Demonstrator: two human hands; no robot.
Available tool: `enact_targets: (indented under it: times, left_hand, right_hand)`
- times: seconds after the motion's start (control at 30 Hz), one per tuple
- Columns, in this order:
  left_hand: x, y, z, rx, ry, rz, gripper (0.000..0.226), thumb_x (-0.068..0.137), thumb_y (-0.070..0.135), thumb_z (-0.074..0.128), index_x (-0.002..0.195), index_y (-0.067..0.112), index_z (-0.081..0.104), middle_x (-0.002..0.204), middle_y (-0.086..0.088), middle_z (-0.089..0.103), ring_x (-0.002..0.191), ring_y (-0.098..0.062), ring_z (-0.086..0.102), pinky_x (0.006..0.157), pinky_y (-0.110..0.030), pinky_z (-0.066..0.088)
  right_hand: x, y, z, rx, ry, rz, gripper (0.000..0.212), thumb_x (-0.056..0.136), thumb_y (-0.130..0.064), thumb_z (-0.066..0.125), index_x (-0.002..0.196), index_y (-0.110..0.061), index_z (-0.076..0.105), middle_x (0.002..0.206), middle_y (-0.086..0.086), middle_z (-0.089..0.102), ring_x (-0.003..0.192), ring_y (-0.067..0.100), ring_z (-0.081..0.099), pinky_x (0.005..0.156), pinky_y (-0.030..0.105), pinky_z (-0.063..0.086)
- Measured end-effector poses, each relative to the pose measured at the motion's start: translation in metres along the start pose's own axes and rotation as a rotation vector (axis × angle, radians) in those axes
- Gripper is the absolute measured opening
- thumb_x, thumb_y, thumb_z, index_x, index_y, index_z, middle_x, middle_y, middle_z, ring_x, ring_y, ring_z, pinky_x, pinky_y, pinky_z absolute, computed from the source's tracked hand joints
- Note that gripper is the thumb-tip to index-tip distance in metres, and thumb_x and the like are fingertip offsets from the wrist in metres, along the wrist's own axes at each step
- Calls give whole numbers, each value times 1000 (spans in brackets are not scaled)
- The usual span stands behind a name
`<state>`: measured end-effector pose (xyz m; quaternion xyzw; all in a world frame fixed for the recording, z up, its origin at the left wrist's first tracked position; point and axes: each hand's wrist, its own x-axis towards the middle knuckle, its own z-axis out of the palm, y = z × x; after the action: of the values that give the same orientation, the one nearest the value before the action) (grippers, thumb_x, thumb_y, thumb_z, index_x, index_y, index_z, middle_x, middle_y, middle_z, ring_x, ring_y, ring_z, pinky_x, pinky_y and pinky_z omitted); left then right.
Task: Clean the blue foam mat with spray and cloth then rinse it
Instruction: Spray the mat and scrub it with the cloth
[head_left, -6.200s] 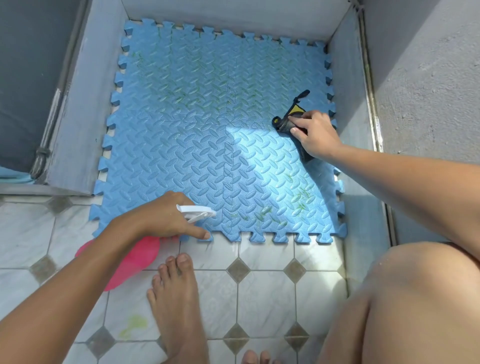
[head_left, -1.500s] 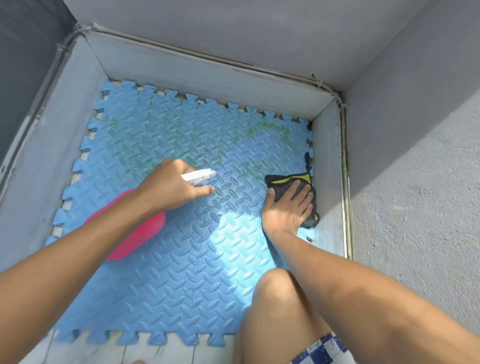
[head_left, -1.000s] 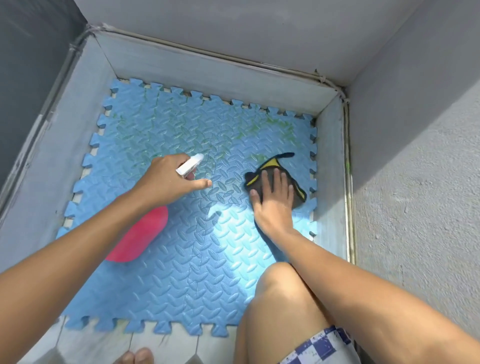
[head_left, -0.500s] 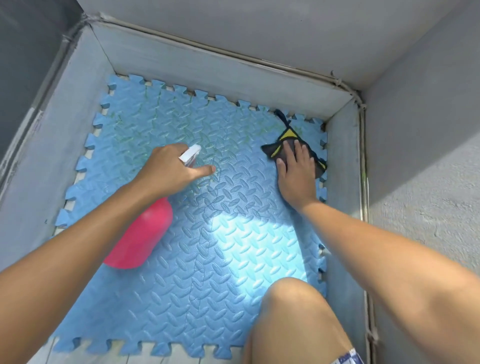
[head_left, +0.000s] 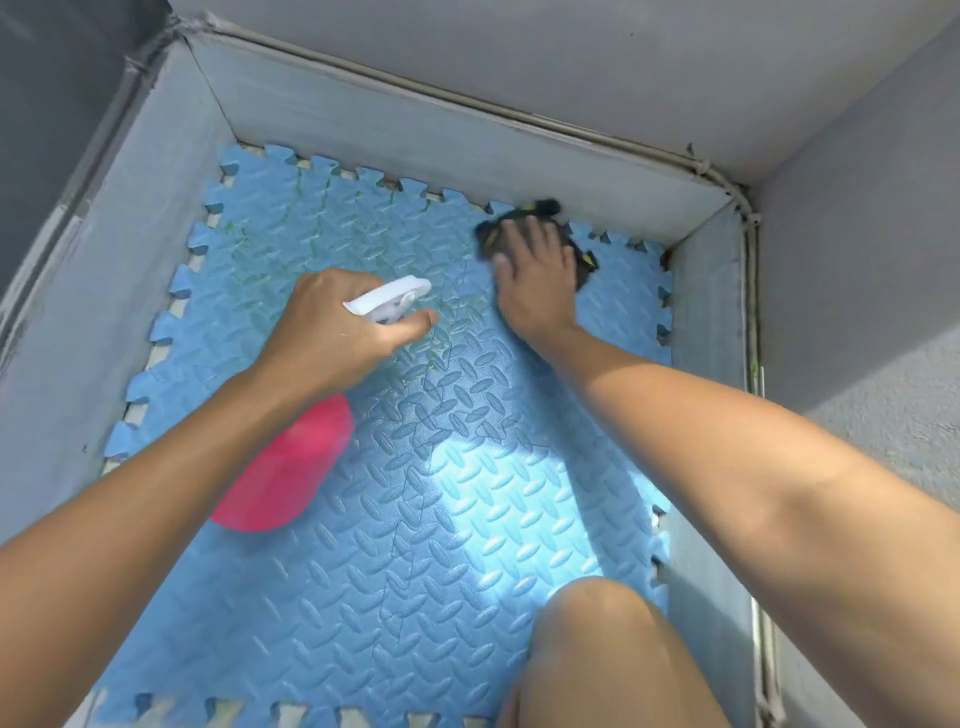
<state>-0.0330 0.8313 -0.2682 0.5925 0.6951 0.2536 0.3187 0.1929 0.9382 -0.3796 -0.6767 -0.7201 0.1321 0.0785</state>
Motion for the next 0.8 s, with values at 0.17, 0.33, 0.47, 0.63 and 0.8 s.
enact_targets:
  times: [0.17,0.33,0.47,0.63,0.8]
  left_hand:
    - [4,-6,-12,-44,43,-57,55,79,50,80,78,-3,65,80,-27,68,63,-19,47,62,-34,40]
    - [5,-4,-8,8,-1,-20,51,80,47,82,67,7,53,60,-3,47,54,-14,38,57,-27,34]
    - [8,-7,-1,90,-71,6,51,80,50,81,65,17,46,60,2,49,59,-10,48,57,-22,36]
    - [-9,-18,-6,100,-51,9,45,82,47,80,70,16,50,65,2,54,66,-17,54,65,-32,33]
    - [-44,-48,-14,118,-44,-168,59,80,49,81,56,12,40,51,-1,43,54,-21,43,53,-29,36]
  right_hand:
    - [-27,-41,17,7,-155,-439,54,107,-44,36,159,-29,35,168,1,27,157,24,17,126,49,9]
    - [-15,31,-5,43,29,-108,50,107,-39,38,155,-24,42,164,6,34,153,27,26,124,52,18]
    - [-26,110,-30,30,25,228,54,108,-37,34,159,-19,33,166,15,27,155,32,18,126,50,14]
    - [-69,98,-21,-21,4,85,53,108,-37,38,159,-23,34,167,11,27,154,36,20,126,53,12]
    - [-110,51,-3,16,-27,-25,54,107,-49,37,158,-31,34,168,2,25,157,27,14,128,48,4]
